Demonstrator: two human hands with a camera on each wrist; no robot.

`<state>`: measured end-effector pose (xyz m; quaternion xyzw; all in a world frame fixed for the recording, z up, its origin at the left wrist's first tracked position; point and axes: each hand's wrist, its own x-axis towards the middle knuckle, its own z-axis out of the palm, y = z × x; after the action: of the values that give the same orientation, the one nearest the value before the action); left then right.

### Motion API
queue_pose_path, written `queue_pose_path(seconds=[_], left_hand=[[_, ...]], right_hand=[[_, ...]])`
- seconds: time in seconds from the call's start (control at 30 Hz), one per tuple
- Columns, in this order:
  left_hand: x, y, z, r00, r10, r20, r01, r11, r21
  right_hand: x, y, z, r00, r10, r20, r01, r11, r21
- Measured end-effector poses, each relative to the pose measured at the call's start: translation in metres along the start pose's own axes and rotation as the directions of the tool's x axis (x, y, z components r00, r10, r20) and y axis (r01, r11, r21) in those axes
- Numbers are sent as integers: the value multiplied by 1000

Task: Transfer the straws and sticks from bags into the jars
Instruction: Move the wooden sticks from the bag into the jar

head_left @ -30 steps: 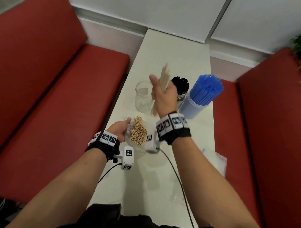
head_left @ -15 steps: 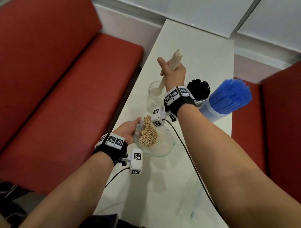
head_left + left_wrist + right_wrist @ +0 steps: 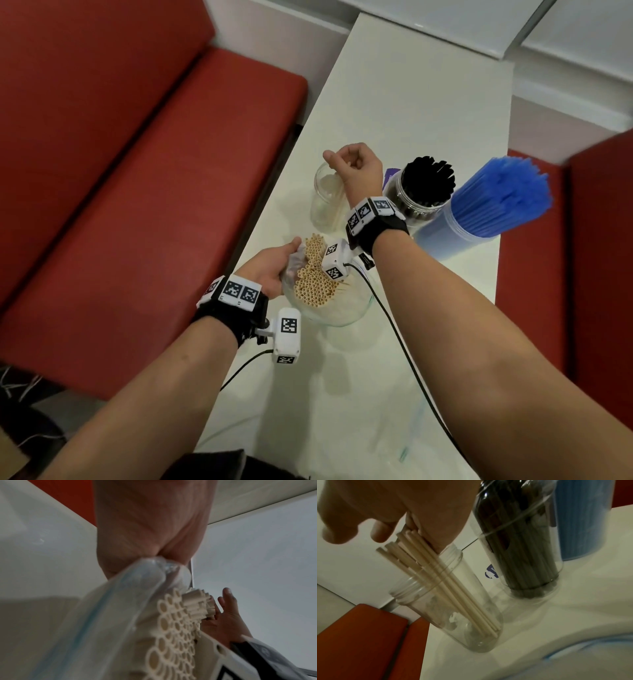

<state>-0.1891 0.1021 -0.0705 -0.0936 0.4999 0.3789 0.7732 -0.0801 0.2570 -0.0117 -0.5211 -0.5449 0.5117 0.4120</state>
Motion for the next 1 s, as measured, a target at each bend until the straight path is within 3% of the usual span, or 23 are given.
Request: queue_pose_path(seconds=[0.1, 0.33, 0.53, 0.63, 0.83, 1.0], left_hand=[[-4, -2, 1, 999, 28, -25, -28, 1000, 15], [-15, -10, 3, 998, 42, -38, -41, 999, 32], [-21, -19, 11, 998, 55, -29, -55, 998, 14], [-25, -23, 9, 998, 50, -31, -51, 999, -17], [-30, -29, 3, 999, 34, -31, -36, 998, -61], [-35, -36, 2, 999, 41, -31, -44, 996, -73]], right_hand=[[-11, -5, -5, 998, 31, 56, -33, 999, 38], [-63, -19, -32, 992, -118, 43, 116, 993, 37], [-128, 0, -53, 977, -38, 210, 31, 999, 39], [-153, 14, -65, 947, 44, 318, -19, 996, -83], [-187, 41, -74, 828, 233, 510, -31, 927, -373], [-199, 52, -70, 884, 184, 429, 17, 906, -424]])
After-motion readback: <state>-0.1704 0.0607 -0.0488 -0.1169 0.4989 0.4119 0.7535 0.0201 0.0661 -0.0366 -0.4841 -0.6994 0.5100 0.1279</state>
